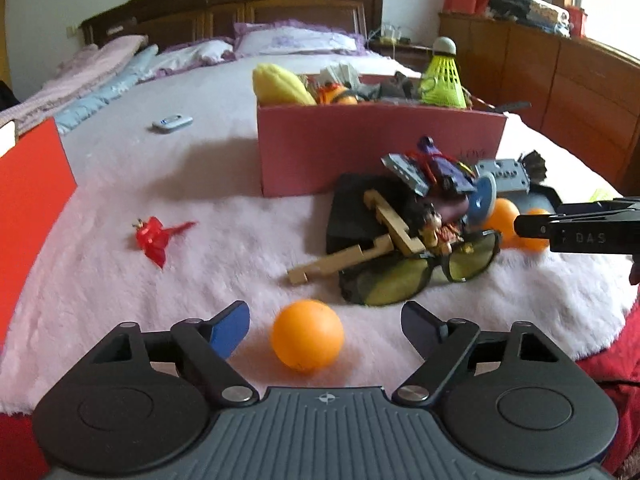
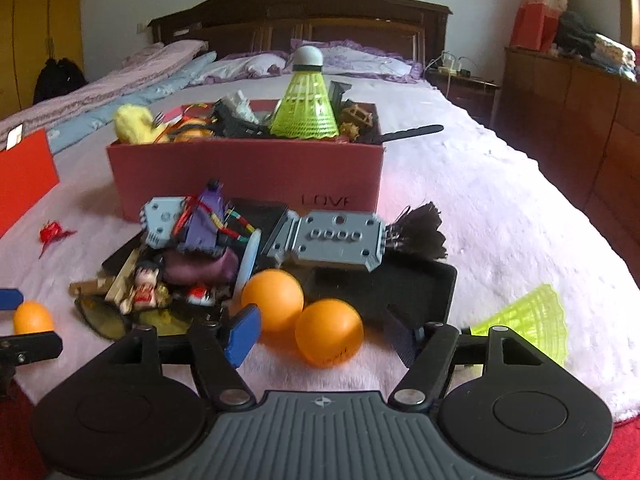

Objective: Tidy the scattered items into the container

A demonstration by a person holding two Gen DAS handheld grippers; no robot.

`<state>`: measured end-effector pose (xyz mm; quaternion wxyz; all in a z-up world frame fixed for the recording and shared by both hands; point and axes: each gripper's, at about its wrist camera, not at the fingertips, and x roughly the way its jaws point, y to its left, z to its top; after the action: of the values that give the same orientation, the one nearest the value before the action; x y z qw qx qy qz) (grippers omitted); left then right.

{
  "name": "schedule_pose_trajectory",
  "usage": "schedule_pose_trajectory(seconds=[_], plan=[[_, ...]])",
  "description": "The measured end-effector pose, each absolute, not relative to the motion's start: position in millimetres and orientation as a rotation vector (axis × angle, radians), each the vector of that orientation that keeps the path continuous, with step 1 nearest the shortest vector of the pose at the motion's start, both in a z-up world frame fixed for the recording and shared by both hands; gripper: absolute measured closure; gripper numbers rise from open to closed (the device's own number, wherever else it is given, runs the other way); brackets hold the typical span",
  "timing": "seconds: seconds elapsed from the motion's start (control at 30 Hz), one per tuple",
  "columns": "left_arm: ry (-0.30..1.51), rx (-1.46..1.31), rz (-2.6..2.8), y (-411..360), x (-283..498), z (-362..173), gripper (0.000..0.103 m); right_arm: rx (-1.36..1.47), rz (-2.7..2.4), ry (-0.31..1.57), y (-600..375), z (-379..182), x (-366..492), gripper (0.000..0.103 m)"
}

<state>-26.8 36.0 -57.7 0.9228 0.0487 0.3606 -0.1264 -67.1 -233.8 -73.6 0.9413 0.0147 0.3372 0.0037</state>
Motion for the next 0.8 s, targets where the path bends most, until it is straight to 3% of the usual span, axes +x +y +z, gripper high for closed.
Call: schedule_pose_trajectory(seconds=[0.27, 0.33, 0.37, 0.4, 0.8], plan=[[0.780, 0.054, -0.258, 37, -21, -63, 0.025, 0.078, 0.040, 0.712, -235, -80, -51, 0.039], [0.789, 0.043, -0.252, 38, -20, -65, 0.025, 0.069, 0.042, 0.725, -233, -82, -51, 0.047], [0.790, 0.039, -0.251, 39, -20, -65, 0.025, 0.064, 0.043, 0.732, -232, -83, -51, 0.058], [0.789, 0.036, -0.249, 39, -20, -64, 0.025, 0.067, 0.042, 0.739, -232, -83, -53, 0.061], [0.788, 0.035, -0.256, 37, -23, -66, 0.026, 0.054, 0.086, 0.783, -220, -81, -78, 0.059]])
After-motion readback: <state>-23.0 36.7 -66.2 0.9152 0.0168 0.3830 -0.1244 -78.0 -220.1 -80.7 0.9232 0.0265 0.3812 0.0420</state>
